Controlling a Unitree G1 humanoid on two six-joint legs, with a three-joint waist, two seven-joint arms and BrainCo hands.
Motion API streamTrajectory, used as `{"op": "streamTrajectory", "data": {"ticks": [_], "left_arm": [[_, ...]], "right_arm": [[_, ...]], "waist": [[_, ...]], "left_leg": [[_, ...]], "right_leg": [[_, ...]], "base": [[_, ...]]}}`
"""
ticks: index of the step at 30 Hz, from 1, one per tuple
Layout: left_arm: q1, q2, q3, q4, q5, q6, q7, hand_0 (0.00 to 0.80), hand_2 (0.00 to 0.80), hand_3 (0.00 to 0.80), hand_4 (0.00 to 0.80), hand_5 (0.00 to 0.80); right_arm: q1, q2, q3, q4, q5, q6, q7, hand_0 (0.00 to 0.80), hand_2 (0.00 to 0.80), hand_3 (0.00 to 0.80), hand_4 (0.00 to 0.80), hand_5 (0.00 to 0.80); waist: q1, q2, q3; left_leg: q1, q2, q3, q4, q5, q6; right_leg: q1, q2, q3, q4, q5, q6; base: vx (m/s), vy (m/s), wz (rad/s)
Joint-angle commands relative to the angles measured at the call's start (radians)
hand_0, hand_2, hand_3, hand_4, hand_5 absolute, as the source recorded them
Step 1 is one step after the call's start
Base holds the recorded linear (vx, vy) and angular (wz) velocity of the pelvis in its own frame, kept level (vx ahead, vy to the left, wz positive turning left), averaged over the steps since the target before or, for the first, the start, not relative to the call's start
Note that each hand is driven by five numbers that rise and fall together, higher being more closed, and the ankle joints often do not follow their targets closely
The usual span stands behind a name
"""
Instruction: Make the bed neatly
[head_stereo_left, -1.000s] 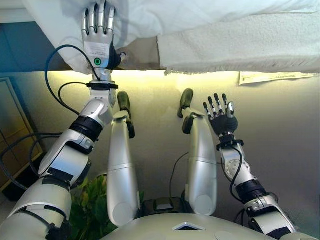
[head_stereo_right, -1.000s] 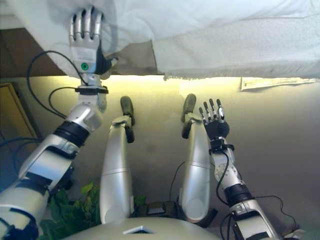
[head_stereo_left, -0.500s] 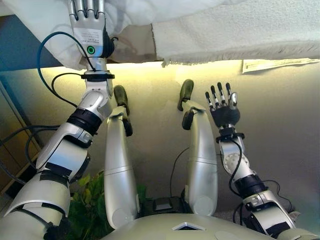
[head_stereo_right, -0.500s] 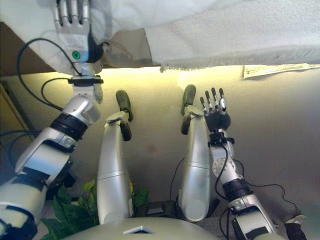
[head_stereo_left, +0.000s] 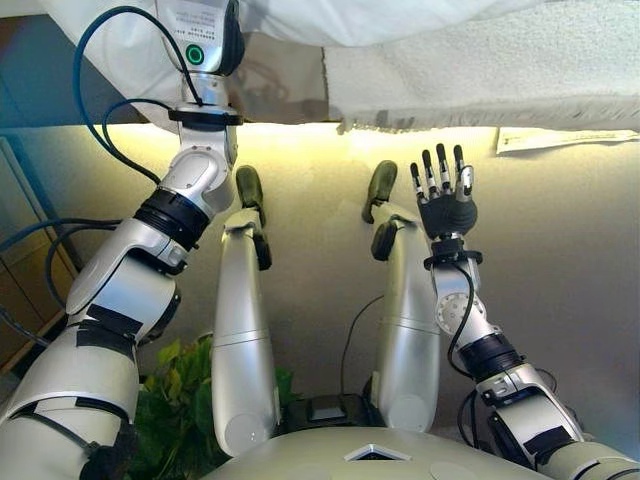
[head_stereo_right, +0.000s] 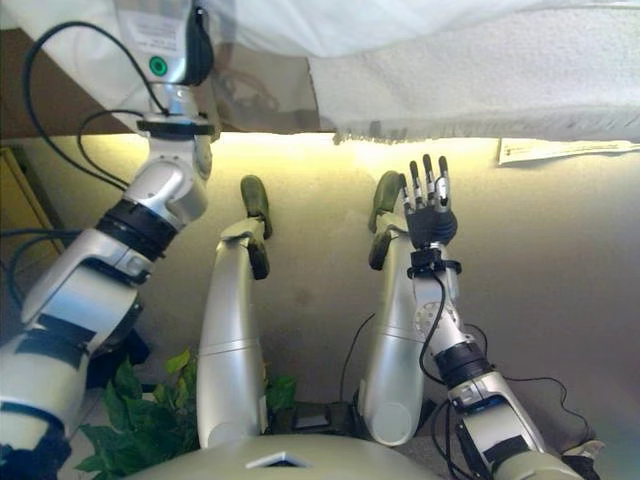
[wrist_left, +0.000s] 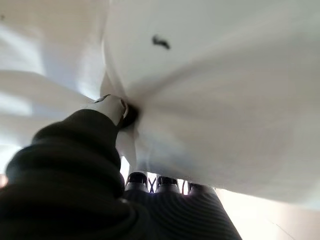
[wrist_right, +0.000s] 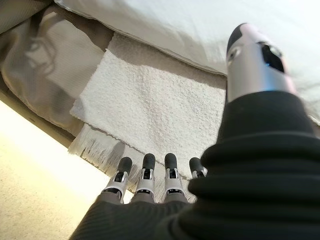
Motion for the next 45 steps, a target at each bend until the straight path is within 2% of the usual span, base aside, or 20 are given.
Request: {"op": "streamTrajectory", "data": {"ticks": [1,7,15,21,24,25,29,31,36,40,45], "left_arm": [[-0.003,-0.017,0.01,-0.045,0.012,0.005,-0.012,0.8,0.8,0.8,0.8,0.8],[0.035,-0.026,0.023,-0.025,-0.067,-0.023,0.008,0.8,0.8,0.8,0.8,0.8],[0.128,-0.037,0.072,0.044,-0.146,-0.109,0.08,0.8,0.8,0.8,0.8,0.8],[0.162,0.003,0.082,0.139,-0.131,-0.179,0.078,0.8,0.8,0.8,0.8,0.8],[0.171,0.017,0.082,0.191,-0.18,-0.205,0.098,0.8,0.8,0.8,0.8,0.8],[0.171,0.021,0.084,0.196,-0.192,-0.209,0.103,0.8,0.8,0.8,0.8,0.8],[0.196,0.037,0.101,0.236,-0.247,-0.258,0.119,0.8,0.8,0.8,0.8,0.8],[0.214,0.051,0.116,0.244,-0.278,-0.279,0.122,0.8,0.8,0.8,0.8,0.8],[0.312,0.082,0.21,0.29,-0.461,-0.394,0.126,0.8,0.8,0.8,0.8,0.8],[0.388,0.075,0.306,0.32,-0.688,-0.526,0.047,0.8,0.8,0.8,0.8,0.8],[0.443,0.049,0.406,0.349,-0.877,-0.641,-0.158,0.8,0.8,0.8,0.8,0.8]], "right_arm": [[0.048,-0.031,0.001,-0.064,0.011,-0.043,0.019,0.0,0.0,0.0,0.0,0.0],[0.071,-0.018,-0.008,-0.037,0.002,-0.037,0.072,0.0,0.0,0.0,0.0,0.0],[0.112,0.004,-0.012,-0.021,-0.058,-0.045,0.069,0.0,0.0,0.0,0.0,0.0],[0.118,0.033,-0.016,0.025,-0.073,-0.07,0.059,0.0,0.0,0.0,0.0,0.0],[0.104,0.043,-0.015,0.043,-0.091,-0.083,0.035,0.0,0.0,0.0,0.0,0.0],[0.099,0.045,-0.017,0.045,-0.095,-0.086,0.031,0.0,0.0,0.0,0.0,0.0],[0.087,0.055,-0.02,0.068,-0.12,-0.102,0.011,0.0,0.0,0.0,0.0,0.0],[0.084,0.063,-0.022,0.07,-0.132,-0.105,0.0,0.0,0.0,0.0,0.0,0.0],[0.105,0.098,-0.032,0.096,-0.148,-0.119,-0.018,0.0,0.0,0.0,0.0,0.0],[0.112,0.121,-0.047,0.136,-0.175,-0.119,-0.012,0.0,0.0,0.0,0.0,0.0],[0.109,0.131,-0.084,0.173,-0.232,-0.097,-0.037,0.0,0.0,0.0,0.0,0.0]], "waist": [[0.001,0.065,0.002],[0.001,0.073,0.002],[0.017,0.095,0.002],[0.038,0.098,0.002],[0.047,0.104,0.002],[0.048,0.106,0.002],[0.068,0.116,0.002],[0.079,0.117,-0.001],[0.126,0.115,-0.064],[0.149,0.123,-0.108],[0.164,0.135,-0.163]], "left_leg": [[0.037,0.001,-0.02,-0.068,0.043,0.029],[0.096,0.001,-0.015,-0.109,0.06,0.027],[0.256,0.001,-0.005,-0.182,0.083,0.022],[0.395,-0.006,-0.009,-0.259,0.1,0.018],[0.458,-0.012,-0.009,-0.293,0.109,0.016],[0.453,-0.016,-0.008,-0.308,0.14,0.02],[0.533,-0.027,-0.019,-0.346,0.145,0.021],[0.561,-0.029,-0.024,-0.362,0.146,0.021],[0.63,-0.036,-0.04,-0.405,0.143,0.021],[0.684,-0.039,-0.052,-0.448,0.149,0.019],[0.743,-0.041,-0.066,-0.499,0.157,0.011]], "right_leg": [[0.042,-0.009,0.048,-0.029,0.064,0.083],[0.099,-0.001,0.044,-0.054,0.063,0.085],[0.26,-0.022,0.023,-0.118,0.074,0.079],[0.412,-0.036,-0.006,-0.206,0.104,0.08],[0.483,-0.046,-0.021,-0.24,0.113,0.08],[0.483,-0.051,-0.031,-0.258,0.141,0.071],[0.571,-0.066,-0.047,-0.297,0.15,0.071],[0.606,-0.069,-0.055,-0.318,0.153,0.073],[0.698,-0.09,-0.093,-0.373,0.16,0.075],[0.767,-0.101,-0.12,-0.411,0.155,0.076],[0.85,-0.116,-0.15,-0.466,0.151,0.082]], "base": [[0.0,0.0,0.0],[0.002,0.049,0.0],[0.022,0.105,0.04],[0.034,0.049,0.11],[0.005,0.09,0.14],[-0.043,0.11,0.15],[0.021,0.077,0.15],[0.048,0.031,0.07],[0.085,0.0,0.1],[0.091,0.061,0.11],[0.105,0.129,0.1]]}}
